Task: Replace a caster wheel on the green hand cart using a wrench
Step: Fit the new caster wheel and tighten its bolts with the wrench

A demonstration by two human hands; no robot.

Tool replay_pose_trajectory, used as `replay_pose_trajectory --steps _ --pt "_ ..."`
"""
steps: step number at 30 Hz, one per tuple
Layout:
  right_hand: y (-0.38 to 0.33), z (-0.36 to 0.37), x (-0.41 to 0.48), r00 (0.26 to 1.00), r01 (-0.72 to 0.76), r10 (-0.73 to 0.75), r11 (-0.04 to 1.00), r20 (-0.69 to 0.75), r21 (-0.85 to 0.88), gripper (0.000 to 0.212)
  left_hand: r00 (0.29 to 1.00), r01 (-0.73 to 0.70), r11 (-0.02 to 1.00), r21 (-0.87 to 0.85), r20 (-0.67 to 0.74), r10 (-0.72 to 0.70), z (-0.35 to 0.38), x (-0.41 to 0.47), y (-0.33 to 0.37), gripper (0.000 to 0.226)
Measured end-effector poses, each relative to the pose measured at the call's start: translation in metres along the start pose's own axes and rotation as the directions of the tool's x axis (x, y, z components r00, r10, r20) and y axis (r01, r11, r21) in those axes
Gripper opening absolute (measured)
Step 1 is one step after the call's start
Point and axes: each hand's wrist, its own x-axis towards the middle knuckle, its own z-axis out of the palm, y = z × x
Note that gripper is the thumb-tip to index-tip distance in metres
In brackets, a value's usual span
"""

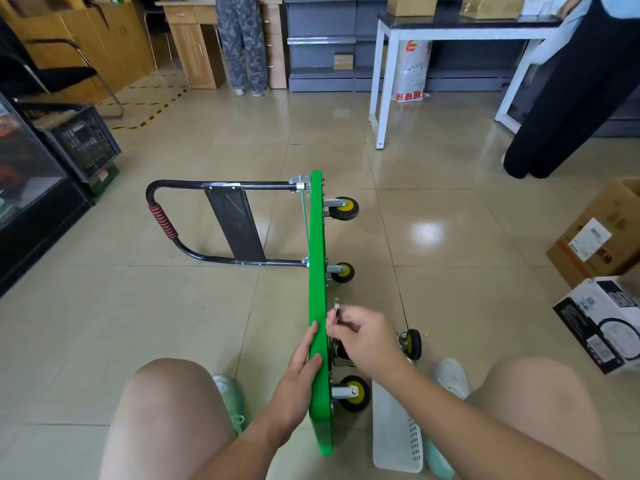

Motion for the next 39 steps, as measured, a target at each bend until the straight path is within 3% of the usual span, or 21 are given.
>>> replay_pose_trajectory --steps 4,7,10,15,18,22,25,29,35,39 --pt "-0.003 -0.005 0.037 0.985 -0.172 0.172 0.985 -0.014 0.000 0.030 1.000 0.018 1.000 -0.012 0.010 -0.018 0.001 0.001 0.000 0.054" --pt "0.000 -0.007 0.058 0.939 -0.345 0.345 0.937 0.012 0.064 0.014 1.000 0.017 1.000 -0.011 0.019 -0.016 0.000 0.001 0.001 0.053" --pt "0.000 -0.008 0.066 0.912 -0.409 0.405 0.908 0.060 0.087 0.010 1.000 0.020 1.000 -0.016 0.023 -0.019 -0.001 0.002 0.001 0.053" --pt "-0.005 -0.021 0.056 0.930 -0.322 0.358 0.900 -0.077 0.294 0.011 1.000 0.010 1.000 -0.009 0.027 -0.010 -0.001 0.001 0.000 0.053" --pt "-0.012 -0.032 0.039 0.956 -0.203 0.248 0.946 -0.158 0.254 0.015 1.000 0.007 1.000 0.002 0.030 -0.007 0.000 0.000 -0.001 0.053" --pt "-0.017 -0.033 -0.002 0.990 -0.039 0.065 0.980 -0.128 0.196 0.023 1.000 -0.005 1.000 0.000 0.020 0.005 0.000 0.001 -0.001 0.053" --pt "-0.011 -0.024 -0.028 0.994 -0.011 0.035 0.975 -0.106 0.220 0.029 1.000 -0.019 1.000 0.014 0.010 0.019 -0.001 0.001 -0.003 0.053" --pt "0.000 -0.006 -0.044 0.997 0.006 0.016 0.962 -0.077 0.274 0.054 0.999 -0.043 0.999 0.024 -0.001 0.043 -0.001 0.001 -0.005 0.054" --pt "0.007 0.007 -0.053 0.993 0.089 -0.069 0.969 -0.092 0.231 0.051 0.999 -0.045 0.999 0.030 0.012 0.044 -0.001 0.002 -0.005 0.054" --pt "0.007 0.008 -0.049 0.994 0.073 -0.050 0.970 -0.102 0.233 0.051 0.999 -0.043 0.998 0.036 0.017 0.043 -0.002 0.002 -0.004 0.053"
